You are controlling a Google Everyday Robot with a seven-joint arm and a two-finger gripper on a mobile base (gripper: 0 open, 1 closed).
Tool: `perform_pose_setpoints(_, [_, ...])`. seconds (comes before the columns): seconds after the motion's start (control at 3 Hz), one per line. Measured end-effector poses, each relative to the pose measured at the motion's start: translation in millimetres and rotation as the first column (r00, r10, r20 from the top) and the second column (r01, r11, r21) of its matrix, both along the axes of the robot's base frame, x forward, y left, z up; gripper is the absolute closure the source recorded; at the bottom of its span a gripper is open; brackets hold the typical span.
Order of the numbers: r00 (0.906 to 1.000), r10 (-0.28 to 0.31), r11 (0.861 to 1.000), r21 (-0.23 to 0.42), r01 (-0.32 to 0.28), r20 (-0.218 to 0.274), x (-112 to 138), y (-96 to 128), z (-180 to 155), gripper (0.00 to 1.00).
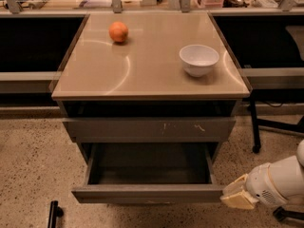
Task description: Close middle drawer
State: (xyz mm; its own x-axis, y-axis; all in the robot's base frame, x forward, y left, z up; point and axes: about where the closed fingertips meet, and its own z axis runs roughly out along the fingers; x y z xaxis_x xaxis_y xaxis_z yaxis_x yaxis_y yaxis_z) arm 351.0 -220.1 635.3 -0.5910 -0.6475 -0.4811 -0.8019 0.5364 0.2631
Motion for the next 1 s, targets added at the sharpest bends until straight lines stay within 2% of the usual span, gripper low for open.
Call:
perform_pose_setpoints(0.33, [1.0, 0.0, 1.0, 0.0, 0.0, 0.0, 0.0, 0.0, -0.1, 0.89])
perform_pose_setpoints(0.67, [0.9982, -0.058, 0.997, 0.058, 0.059, -0.018, -2.5, 7.3, -43.0, 1.0])
perform_pose_setpoints(1.0, [0.9933, -0.105, 0.984, 0.142, 0.111, -0.048, 9.5, 33.8, -120.1, 1.0])
